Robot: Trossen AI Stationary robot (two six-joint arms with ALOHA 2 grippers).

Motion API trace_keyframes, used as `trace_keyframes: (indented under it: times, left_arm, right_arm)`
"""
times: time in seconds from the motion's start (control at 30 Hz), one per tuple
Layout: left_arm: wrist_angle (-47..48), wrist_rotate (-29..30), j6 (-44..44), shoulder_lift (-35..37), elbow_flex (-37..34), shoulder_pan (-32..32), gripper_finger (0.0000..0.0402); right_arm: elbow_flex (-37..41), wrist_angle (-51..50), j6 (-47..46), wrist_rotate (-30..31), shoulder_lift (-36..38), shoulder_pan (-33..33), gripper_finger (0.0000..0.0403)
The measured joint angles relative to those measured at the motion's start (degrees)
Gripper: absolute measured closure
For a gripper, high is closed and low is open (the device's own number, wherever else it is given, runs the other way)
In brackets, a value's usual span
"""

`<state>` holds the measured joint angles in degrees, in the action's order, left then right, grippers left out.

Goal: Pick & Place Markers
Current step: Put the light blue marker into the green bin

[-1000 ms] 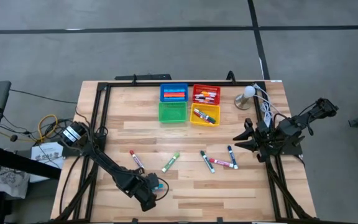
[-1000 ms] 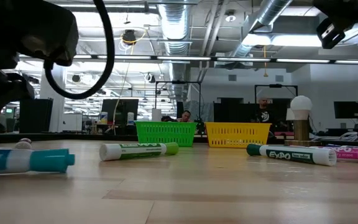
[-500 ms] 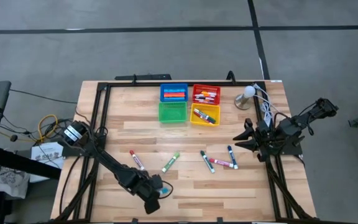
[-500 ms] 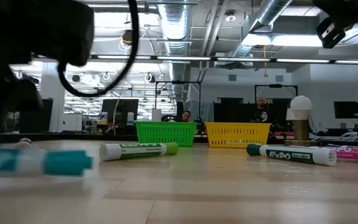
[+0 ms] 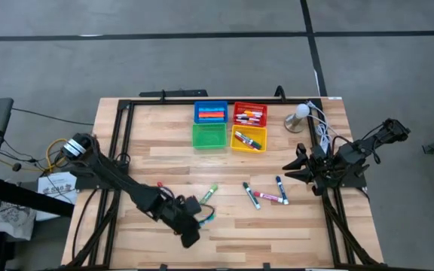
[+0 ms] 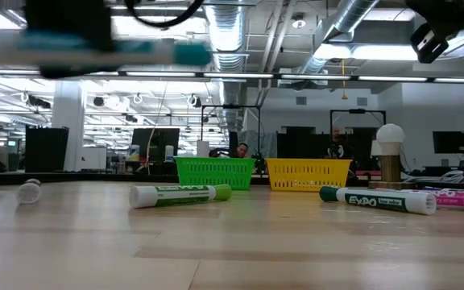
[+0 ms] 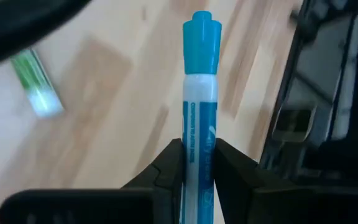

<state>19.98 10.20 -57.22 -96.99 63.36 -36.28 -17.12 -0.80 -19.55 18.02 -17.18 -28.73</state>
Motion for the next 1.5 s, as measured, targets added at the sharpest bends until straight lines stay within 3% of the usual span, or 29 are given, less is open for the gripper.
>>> trace_keyframes:
  times: [0.1, 0.37, 0.6, 0.83, 1.0, 1.2, 1.5]
  left_arm:
    - [-0.39, 1.84, 0.75, 2.87, 0.01, 1.96, 0.0334]
    - [-6.05, 2.11, 12.70, 11.59, 0.03, 7.92, 0.0334]
    - [-15.59, -4.73, 23.49, 15.47, 0.13, 12.01, 0.0334]
    - [-15.74, -6.97, 21.21, 15.43, -2.47, 14.55, 0.0334]
    - [-14.78, -1.21, 19.76, 15.36, -5.79, 14.94, 0.0332]
    - [-9.19, 7.27, 25.71, 14.92, -7.03, 16.61, 0.0332]
    - [-8.45, 10.82, 42.97, 14.91, -6.87, 28.97, 0.0331]
  right_arm:
    - [0.00, 0.00, 0.00, 0.00, 0.00, 0.00, 0.0301]
    - [0.00, -0.04, -0.01, 0.00, -0.01, 0.00, 0.0301]
    - [0.00, -0.43, 0.00, 0.00, 0.00, 0.00, 0.0301]
    - [0.00, -0.48, 0.00, 0.02, 0.00, 0.00, 0.0301]
    - [0.00, -0.52, 0.02, 0.02, 0.01, 0.00, 0.0301]
    - [0.00, -0.70, 0.04, 0.02, 0.00, 0.00, 0.0301]
    - [0.00, -1.79, 0.03, 0.02, 0.01, 0.00, 0.0301]
